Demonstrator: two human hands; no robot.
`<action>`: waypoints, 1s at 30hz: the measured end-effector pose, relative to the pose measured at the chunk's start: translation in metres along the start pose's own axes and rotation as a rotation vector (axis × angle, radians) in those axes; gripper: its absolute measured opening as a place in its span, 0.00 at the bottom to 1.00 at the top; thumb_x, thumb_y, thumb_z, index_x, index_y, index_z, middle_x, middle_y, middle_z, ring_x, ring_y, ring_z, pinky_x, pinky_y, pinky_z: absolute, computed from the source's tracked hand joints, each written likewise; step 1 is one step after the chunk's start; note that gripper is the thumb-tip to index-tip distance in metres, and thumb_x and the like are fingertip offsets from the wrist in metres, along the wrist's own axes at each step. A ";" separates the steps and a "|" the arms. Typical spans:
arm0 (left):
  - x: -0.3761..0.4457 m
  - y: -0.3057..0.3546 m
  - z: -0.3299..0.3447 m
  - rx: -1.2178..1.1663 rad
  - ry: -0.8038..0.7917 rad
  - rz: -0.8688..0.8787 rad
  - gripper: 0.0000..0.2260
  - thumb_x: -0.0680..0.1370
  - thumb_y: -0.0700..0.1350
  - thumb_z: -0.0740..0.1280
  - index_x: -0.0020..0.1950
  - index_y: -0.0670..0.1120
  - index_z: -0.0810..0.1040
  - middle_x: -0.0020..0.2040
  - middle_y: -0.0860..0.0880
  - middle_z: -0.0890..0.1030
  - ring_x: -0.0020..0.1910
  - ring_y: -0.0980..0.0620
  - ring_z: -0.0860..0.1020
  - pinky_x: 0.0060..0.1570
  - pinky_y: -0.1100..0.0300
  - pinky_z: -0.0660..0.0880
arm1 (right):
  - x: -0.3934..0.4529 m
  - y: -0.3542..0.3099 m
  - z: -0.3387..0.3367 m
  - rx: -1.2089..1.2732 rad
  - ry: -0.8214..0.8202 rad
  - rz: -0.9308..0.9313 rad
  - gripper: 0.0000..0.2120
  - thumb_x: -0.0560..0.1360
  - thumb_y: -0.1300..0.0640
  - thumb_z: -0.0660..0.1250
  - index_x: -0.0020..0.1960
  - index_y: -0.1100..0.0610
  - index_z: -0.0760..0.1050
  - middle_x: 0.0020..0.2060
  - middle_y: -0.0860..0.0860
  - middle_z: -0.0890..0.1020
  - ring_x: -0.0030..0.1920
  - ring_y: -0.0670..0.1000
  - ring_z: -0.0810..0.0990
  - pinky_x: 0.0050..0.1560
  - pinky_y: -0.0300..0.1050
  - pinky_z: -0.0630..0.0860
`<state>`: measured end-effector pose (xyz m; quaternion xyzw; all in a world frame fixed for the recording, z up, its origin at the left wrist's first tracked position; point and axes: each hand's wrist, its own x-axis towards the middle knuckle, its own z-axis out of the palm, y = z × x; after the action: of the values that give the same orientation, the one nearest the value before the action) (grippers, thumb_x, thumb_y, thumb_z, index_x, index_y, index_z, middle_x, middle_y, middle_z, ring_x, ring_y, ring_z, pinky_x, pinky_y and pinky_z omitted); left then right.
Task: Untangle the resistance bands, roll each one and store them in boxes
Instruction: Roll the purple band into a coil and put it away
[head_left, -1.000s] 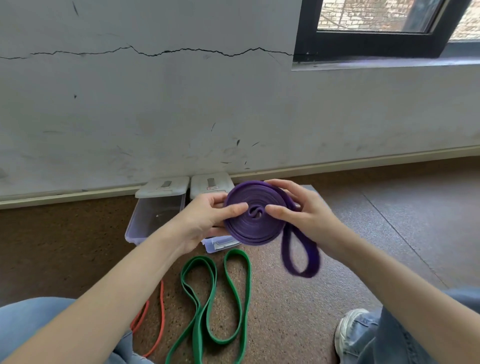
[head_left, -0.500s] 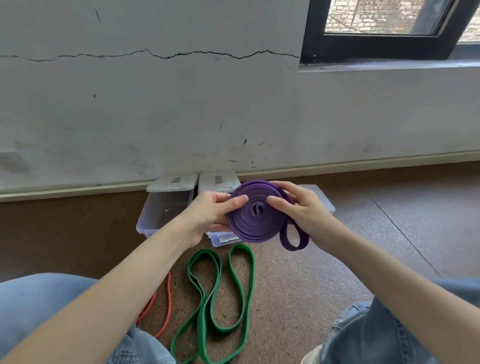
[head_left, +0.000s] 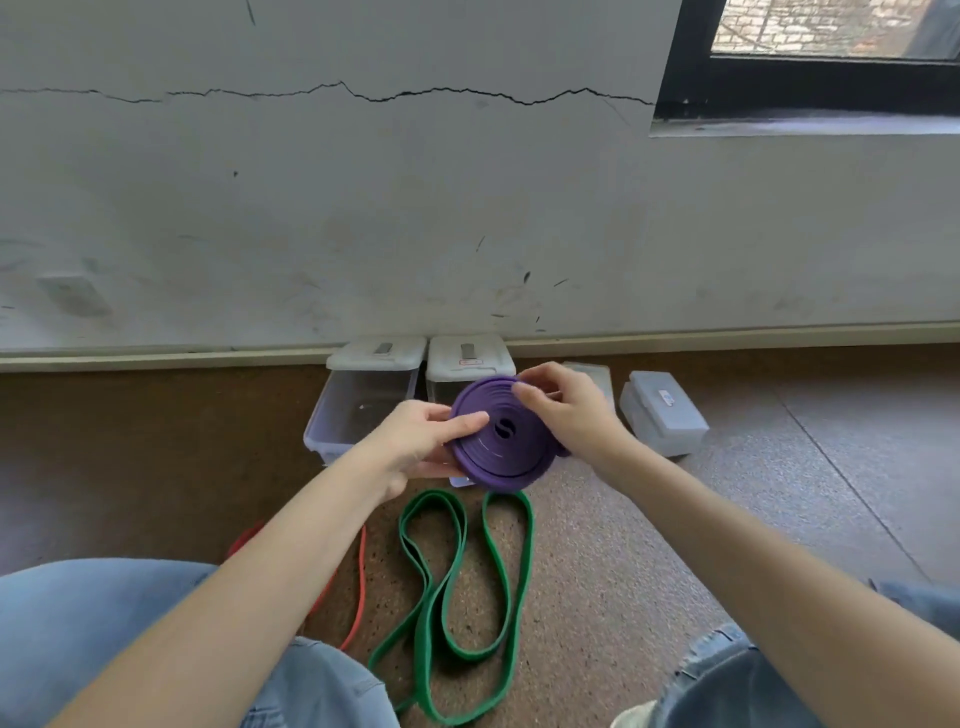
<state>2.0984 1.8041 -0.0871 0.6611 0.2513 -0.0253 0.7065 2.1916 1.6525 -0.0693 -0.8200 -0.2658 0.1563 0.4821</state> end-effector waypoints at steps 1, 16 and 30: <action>0.005 -0.005 -0.004 -0.058 0.064 -0.030 0.14 0.72 0.45 0.72 0.54 0.39 0.80 0.38 0.45 0.85 0.35 0.51 0.84 0.32 0.60 0.79 | 0.006 0.004 0.008 -0.030 -0.074 0.010 0.22 0.76 0.48 0.65 0.67 0.55 0.69 0.58 0.51 0.77 0.58 0.52 0.76 0.52 0.45 0.77; 0.131 -0.085 -0.119 -0.201 0.384 -0.162 0.14 0.76 0.47 0.68 0.57 0.40 0.78 0.47 0.45 0.83 0.42 0.52 0.82 0.37 0.60 0.79 | 0.136 0.076 0.152 -0.462 -0.252 -0.076 0.41 0.63 0.41 0.75 0.68 0.57 0.63 0.59 0.55 0.72 0.58 0.56 0.73 0.54 0.47 0.71; 0.173 -0.188 -0.214 0.792 0.622 -0.005 0.21 0.78 0.44 0.65 0.69 0.40 0.68 0.72 0.47 0.62 0.70 0.49 0.64 0.62 0.61 0.63 | 0.276 0.130 0.336 -0.719 -0.477 -0.014 0.46 0.64 0.45 0.76 0.70 0.64 0.56 0.65 0.63 0.66 0.63 0.64 0.70 0.58 0.53 0.72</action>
<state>2.1113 2.0351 -0.3271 0.8540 0.4228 0.0777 0.2930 2.2794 2.0012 -0.3464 -0.8748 -0.4131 0.2357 0.0919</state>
